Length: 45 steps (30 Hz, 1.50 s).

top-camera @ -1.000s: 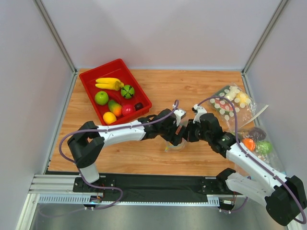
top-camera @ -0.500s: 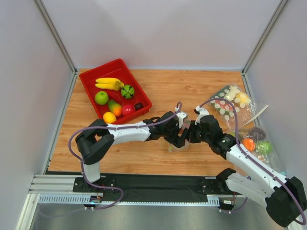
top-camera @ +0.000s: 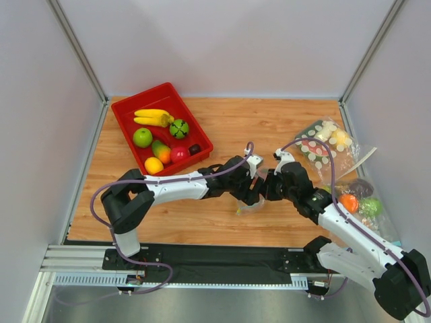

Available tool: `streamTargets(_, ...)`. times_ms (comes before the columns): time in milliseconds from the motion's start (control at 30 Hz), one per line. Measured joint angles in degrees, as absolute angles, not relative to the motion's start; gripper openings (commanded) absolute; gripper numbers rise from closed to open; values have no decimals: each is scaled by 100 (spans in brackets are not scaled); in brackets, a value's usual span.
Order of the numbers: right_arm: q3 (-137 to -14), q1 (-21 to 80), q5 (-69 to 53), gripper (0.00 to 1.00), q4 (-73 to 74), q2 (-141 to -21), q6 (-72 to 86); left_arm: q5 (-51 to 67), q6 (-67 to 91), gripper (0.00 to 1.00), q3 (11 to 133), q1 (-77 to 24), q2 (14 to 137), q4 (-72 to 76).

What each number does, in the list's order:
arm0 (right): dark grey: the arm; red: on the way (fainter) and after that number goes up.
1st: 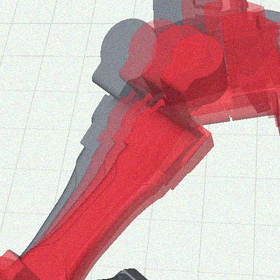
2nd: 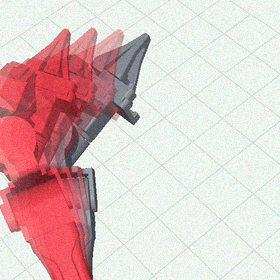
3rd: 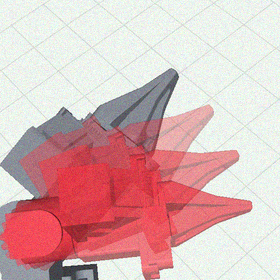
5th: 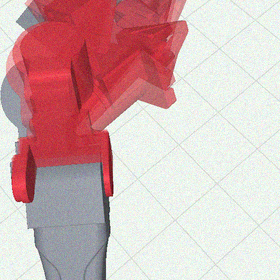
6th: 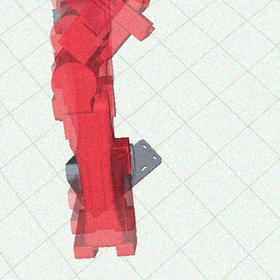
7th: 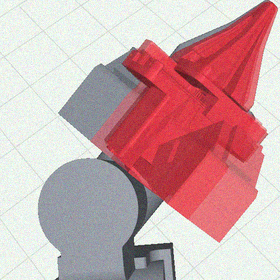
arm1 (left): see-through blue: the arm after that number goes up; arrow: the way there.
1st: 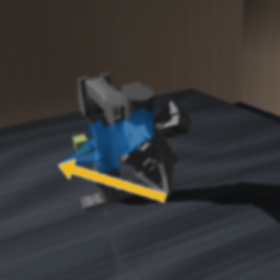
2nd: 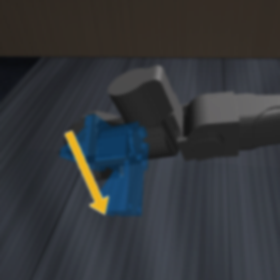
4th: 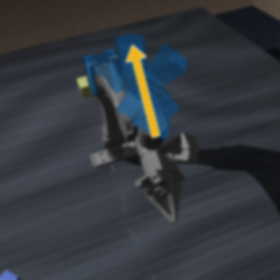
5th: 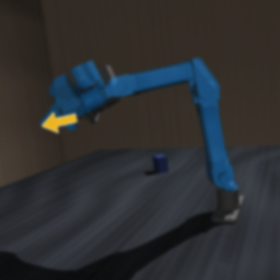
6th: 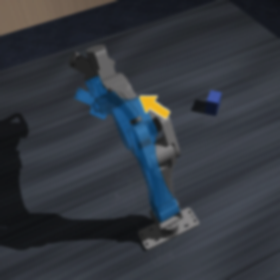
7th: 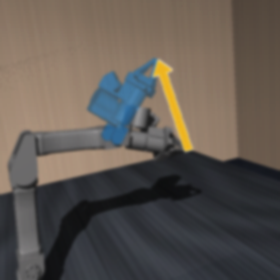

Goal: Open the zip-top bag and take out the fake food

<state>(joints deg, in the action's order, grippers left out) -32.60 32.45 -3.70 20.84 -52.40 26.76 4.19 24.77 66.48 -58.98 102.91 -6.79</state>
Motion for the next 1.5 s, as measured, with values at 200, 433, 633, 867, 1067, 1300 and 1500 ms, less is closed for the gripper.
streamTargets(200, -3260, 3249, -360, 0, 1992, -5249, 2718, 246, 2477, 37, 6455, -5896, 9977, -722)
streamTargets(433, -3260, 3247, -202, 0, 2067, -5406, 2714, 180, 2471, 37, 6337, -5894, 9647, -777)
streamTargets(633, -3166, 3247, -222, 0, 2040, -5586, 2716, 235, 2453, 37, 6278, -5894, 9233, -639)
streamTargets(867, -3129, 3247, -242, 0, 2038, -5601, 2716, 421, 2456, 38, 6252, -5784, 9028, -414)
streamTargets(1067, -3120, 3247, -242, 0, 2038, -5596, 2716, 576, 2445, 38, 5966, -5433, 8418, -360)
streamTargets(1300, -3111, 3247, -246, 0, 2034, -5583, 2716, 550, 2189, 38, 5804, -4757, 7234, -513)
streamTargets(1500, -3109, 3247, -263, 0, 2025, -5583, 2716, 384, 1970, 38, 5804, -3557, 6761, -696)
